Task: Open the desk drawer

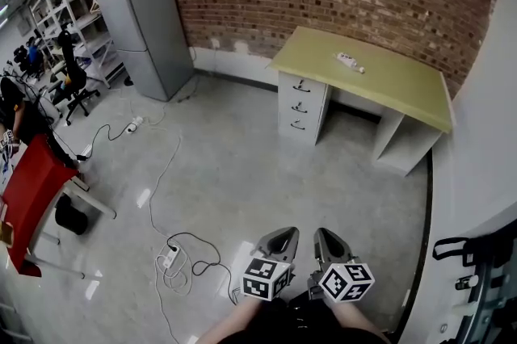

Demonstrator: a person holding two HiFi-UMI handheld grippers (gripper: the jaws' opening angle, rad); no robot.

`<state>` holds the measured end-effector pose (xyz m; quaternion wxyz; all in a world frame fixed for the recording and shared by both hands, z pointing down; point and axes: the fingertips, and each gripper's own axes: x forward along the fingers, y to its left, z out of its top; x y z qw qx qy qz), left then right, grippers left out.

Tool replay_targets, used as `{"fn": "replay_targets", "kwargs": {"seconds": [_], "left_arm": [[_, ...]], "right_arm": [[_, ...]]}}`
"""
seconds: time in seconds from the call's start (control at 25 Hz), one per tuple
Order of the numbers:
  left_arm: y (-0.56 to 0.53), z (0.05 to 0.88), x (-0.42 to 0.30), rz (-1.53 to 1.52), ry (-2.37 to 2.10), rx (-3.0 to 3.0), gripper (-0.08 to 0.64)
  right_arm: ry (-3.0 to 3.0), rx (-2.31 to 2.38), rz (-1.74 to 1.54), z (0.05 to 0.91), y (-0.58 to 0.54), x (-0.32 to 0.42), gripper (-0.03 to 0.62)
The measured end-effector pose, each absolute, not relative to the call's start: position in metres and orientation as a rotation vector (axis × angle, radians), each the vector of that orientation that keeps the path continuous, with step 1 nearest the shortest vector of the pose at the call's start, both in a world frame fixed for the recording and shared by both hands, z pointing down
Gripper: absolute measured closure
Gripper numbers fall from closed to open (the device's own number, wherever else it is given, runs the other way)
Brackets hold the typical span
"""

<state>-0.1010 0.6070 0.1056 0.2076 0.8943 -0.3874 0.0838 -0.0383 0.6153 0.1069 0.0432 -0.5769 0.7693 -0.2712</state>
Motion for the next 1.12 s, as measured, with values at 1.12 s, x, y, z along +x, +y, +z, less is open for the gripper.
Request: {"fn": "replay_targets", "kwargs": {"seconds": [1.12], "left_arm": [[0.557, 0.129, -0.154, 0.303, -1.086, 2.447, 0.551]], "right_arm": [[2.343, -1.845, -0.874, 0.131, 0.560, -0.082, 0.578]]}}
